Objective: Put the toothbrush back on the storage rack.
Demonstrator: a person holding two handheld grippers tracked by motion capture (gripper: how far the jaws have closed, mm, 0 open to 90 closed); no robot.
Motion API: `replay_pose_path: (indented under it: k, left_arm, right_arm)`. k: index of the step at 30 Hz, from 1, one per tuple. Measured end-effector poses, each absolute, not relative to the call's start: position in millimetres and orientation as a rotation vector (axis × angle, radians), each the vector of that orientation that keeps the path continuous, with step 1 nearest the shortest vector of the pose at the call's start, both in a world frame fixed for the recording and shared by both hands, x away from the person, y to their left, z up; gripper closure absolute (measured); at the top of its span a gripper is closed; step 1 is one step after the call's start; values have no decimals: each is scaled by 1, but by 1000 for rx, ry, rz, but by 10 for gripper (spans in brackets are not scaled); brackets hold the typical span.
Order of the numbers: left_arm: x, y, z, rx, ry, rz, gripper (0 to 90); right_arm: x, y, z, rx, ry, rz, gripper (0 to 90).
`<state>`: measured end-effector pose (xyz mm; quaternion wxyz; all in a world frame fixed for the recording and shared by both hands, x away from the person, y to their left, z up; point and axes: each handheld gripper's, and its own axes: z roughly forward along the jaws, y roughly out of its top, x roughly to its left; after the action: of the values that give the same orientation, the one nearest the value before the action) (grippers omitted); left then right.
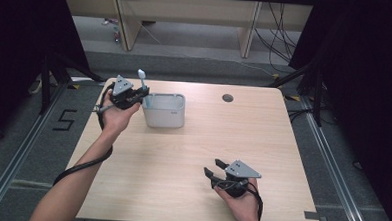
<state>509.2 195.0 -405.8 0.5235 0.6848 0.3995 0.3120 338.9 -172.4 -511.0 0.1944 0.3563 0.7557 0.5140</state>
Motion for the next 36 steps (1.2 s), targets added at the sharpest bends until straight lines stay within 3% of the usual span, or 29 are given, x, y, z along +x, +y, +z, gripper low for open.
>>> replay_pose_path:
  k: [36]
  left_arm:
    - [516,189,-432,1694,1012,690,834]
  right_arm:
    - [339,-172,-513,995,2138,1425,461]
